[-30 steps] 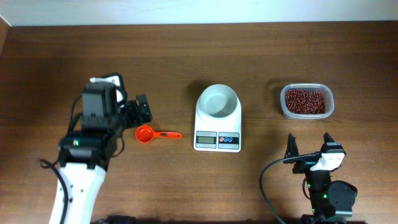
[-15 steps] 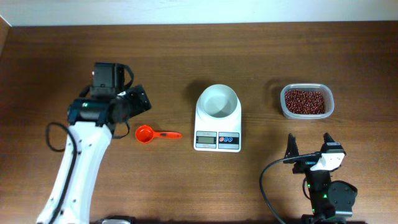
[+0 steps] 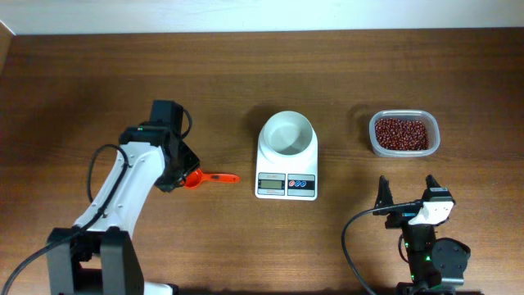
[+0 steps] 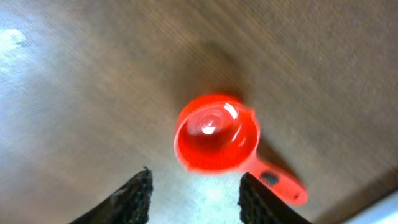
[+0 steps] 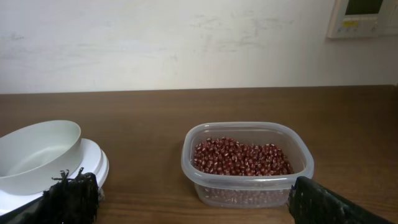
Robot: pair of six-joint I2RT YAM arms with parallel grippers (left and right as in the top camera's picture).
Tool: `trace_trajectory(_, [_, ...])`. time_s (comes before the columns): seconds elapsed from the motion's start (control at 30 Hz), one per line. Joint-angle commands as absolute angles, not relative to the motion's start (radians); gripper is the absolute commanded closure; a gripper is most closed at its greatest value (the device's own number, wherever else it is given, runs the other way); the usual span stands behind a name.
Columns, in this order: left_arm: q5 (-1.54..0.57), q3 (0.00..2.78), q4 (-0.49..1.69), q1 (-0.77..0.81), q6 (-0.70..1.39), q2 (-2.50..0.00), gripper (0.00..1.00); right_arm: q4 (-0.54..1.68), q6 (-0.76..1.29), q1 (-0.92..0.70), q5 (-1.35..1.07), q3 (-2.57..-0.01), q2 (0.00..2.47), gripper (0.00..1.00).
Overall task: Scoop and weigh 50g on scale
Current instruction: 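Move the left gripper over the orange scoop and lower onto its cup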
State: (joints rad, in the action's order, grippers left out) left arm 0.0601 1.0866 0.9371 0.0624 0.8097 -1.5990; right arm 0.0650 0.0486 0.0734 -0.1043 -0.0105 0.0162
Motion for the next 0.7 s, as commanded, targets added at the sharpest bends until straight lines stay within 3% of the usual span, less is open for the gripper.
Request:
trace_trajectory(0.0, [0.068, 0.987, 0.895, 0.058, 1.018, -1.605, 0.54, 0.071, 0.048, 0.079, -0.100, -0.006, 0.013, 0.01])
trace_trajectory(0.27, [0.065, 0.840, 0.667, 0.058, 1.118, -1.605, 0.55, 0.071, 0.048, 0.079, -0.100, -0.006, 0.013, 0.01])
trace_trajectory(0.43, [0.065, 0.797, 0.576, 0.059, 1.130, -1.608, 0.64, 0.071, 0.048, 0.079, -0.100, -0.006, 0.013, 0.01])
trace_trajectory(0.47, [0.064, 0.797, 0.576, 0.059, 1.130, -1.610, 0.68, 0.071, 0.048, 0.079, -0.099, -0.006, 0.013, 0.01])
trace_trajectory(0.53, [0.068, 0.797, 0.572, 0.059, 1.129, -1.611, 0.93, 0.071, 0.048, 0.079, -0.100, -0.006, 0.013, 0.01])
trace_trajectory(0.57, [0.068, 0.797, 0.569, 0.059, 1.129, -1.611, 1.00, 0.071, 0.048, 0.079, -0.100, -0.006, 0.013, 0.01])
trace_trajectory(0.67, [0.067, 0.797, 0.569, 0.047, 1.102, -1.610, 1.00, 0.071, 0.048, 0.079, -0.100, -0.006, 0.013, 0.01])
